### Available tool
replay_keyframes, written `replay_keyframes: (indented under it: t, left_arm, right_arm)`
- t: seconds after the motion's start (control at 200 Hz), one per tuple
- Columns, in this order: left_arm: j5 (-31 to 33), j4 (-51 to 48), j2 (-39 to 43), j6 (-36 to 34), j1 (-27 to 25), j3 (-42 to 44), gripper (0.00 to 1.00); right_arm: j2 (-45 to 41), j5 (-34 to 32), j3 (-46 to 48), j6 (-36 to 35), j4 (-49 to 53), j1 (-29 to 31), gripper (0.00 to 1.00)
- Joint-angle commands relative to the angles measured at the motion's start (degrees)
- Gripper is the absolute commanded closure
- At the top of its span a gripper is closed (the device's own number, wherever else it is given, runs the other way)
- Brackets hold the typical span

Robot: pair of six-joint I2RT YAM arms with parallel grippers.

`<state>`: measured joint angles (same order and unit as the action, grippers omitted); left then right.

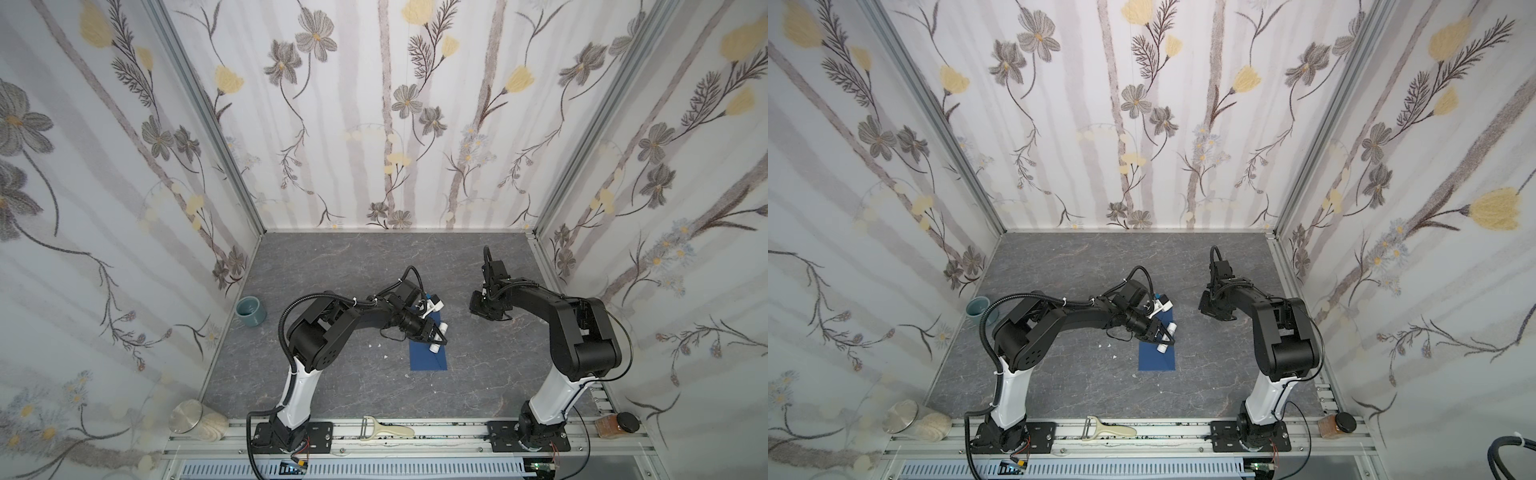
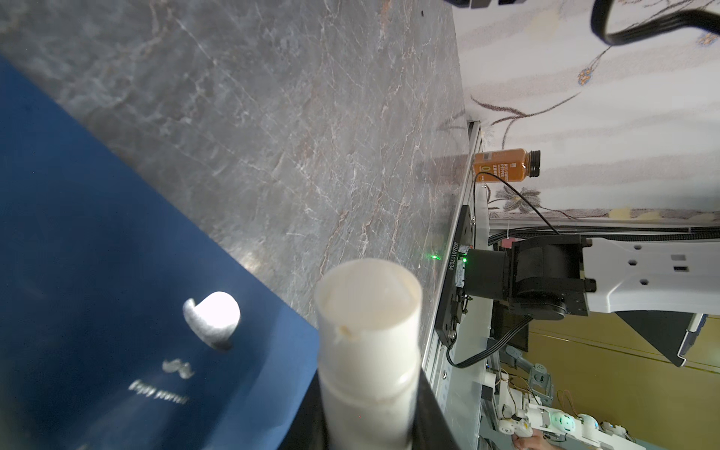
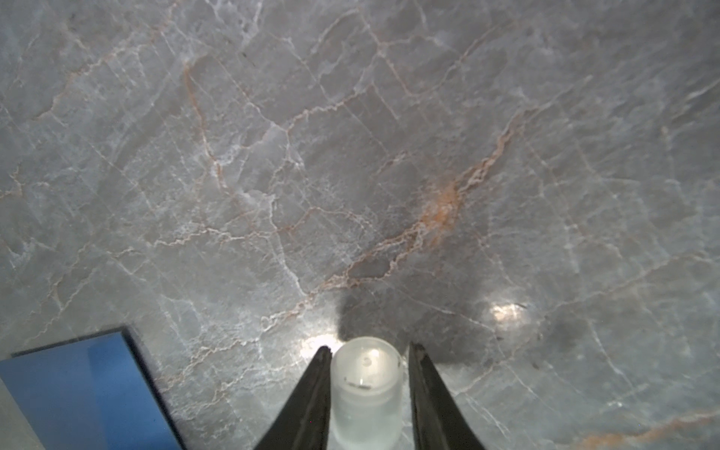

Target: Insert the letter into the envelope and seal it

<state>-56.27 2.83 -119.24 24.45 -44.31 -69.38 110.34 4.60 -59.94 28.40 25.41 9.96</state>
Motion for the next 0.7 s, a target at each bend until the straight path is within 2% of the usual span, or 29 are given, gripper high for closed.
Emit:
replay_keyframes:
  t: [0.0,0.695]
  left_arm:
    - [-2.03,0.95,-0.99,1.24,-0.41,-1.21,1.00]
    - [-2.09,1.44,-5.98,7.75,-2.09,-8.44,1.00]
  right_arm:
    - [0.13,0.66,-0.44,-0.18,-0.71,0.06,0.66]
    - [-0.43,2.16,0.09,0.49,-1.59,-0.02,0.69]
